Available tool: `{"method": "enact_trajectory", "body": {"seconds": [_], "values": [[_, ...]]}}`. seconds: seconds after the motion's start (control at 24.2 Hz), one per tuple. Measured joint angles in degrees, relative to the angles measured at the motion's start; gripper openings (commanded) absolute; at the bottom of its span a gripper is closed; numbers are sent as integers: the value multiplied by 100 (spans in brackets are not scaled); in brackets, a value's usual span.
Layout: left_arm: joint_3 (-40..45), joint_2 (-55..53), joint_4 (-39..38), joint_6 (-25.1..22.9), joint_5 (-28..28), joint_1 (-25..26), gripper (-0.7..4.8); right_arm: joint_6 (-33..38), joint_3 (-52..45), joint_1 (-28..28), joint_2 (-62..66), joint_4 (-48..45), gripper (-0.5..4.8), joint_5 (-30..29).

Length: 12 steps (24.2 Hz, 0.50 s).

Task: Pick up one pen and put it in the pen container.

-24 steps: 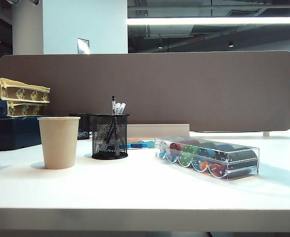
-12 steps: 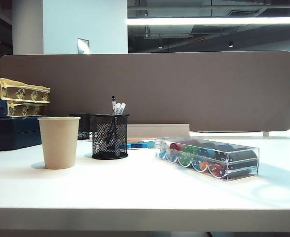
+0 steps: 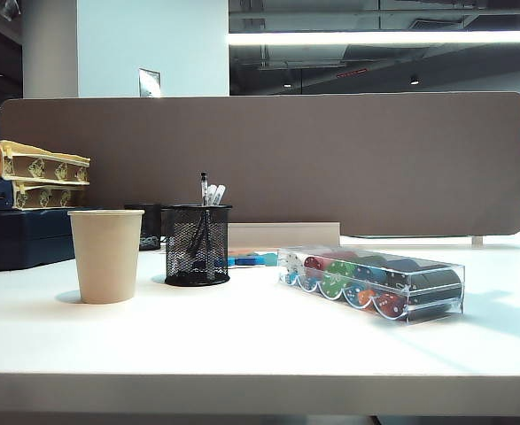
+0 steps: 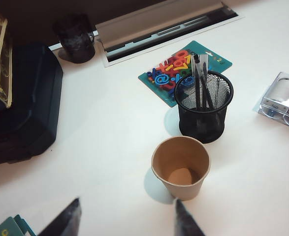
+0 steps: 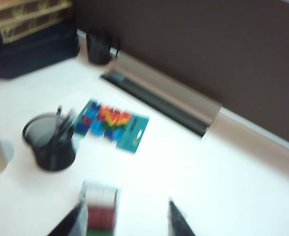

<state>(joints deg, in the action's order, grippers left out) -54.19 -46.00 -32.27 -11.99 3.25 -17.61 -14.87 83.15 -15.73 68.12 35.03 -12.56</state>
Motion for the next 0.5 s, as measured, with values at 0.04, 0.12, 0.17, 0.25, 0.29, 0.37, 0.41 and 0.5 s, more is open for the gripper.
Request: {"method": "enact_trajectory", "body": {"seconds": [0.04, 0.12, 0.17, 0.25, 0.29, 0.37, 0.41, 0.5], "values": [[26, 28, 0, 0, -22, 0, 237, 0, -190, -2, -122, 4, 209, 0], [55, 101, -24, 0, -37, -2, 237, 0, -474, -7, -326, 26, 210, 0], [55, 133, -33, -2, -52, -2, 237, 2, -614, -9, -431, 9, 211, 11], [52, 214, -59, 0, -68, -2, 237, 31, -1110, -7, -839, 0, 212, 114], [52, 236, -101, 0, -70, 0, 237, 76, -1322, -7, -1023, 4, 212, 179], [101, 356, -256, 0, -90, -2, 237, 142, -1926, -7, -1539, -109, 212, 452], [160, 424, -256, 2, -96, -2, 236, 151, -2085, -7, -1676, -109, 212, 483], [415, 680, -293, 11, -173, -2, 236, 188, -2527, -7, -2074, -116, 212, 511]]}}
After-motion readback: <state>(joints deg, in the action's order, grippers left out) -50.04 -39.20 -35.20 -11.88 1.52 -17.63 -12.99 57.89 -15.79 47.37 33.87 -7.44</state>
